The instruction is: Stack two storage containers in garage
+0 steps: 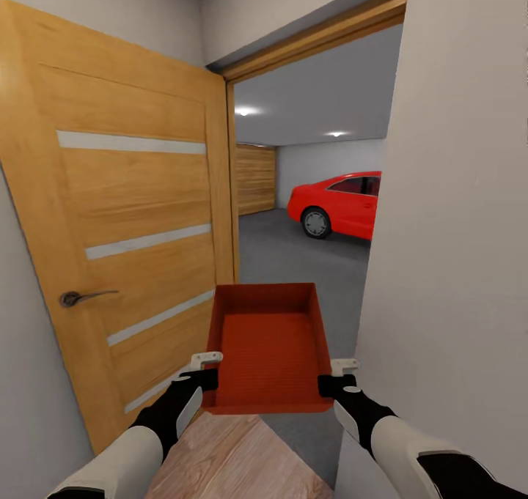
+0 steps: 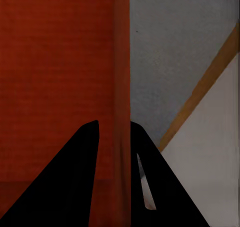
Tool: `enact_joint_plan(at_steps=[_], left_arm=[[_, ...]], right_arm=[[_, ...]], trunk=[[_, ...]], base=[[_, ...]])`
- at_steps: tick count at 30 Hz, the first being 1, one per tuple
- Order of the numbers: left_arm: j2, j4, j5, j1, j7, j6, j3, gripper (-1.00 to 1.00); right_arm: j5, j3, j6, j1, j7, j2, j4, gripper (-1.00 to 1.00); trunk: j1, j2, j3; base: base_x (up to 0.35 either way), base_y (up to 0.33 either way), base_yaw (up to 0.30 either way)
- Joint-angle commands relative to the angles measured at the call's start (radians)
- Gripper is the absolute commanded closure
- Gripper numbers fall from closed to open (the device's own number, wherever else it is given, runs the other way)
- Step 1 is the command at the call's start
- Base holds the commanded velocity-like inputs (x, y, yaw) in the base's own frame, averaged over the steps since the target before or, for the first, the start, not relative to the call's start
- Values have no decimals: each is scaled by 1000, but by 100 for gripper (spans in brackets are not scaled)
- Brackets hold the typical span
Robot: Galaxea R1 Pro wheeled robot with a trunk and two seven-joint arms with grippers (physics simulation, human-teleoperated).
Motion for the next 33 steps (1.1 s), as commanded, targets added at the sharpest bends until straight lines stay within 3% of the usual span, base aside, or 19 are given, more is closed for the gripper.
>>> enact_joint_plan(at_steps=[1,17,33], left_arm=[[1,-5,-16,0,34,8,11,100],[1,-5,-16,0,34,8,10,100],[1,-5,-16,0,34,8,10,100]], right_arm=[[4,-25,-3,0,-12,-17,3,100],[4,-25,-8,0,-12,-17,3,100],[4,-25,-12,0,-12,-18,3,100]], trunk=[[1,-1,0],[1,-1,0],[1,-1,0]], base=[[179,205,-244],[203,224,-238],[219,214,-15]])
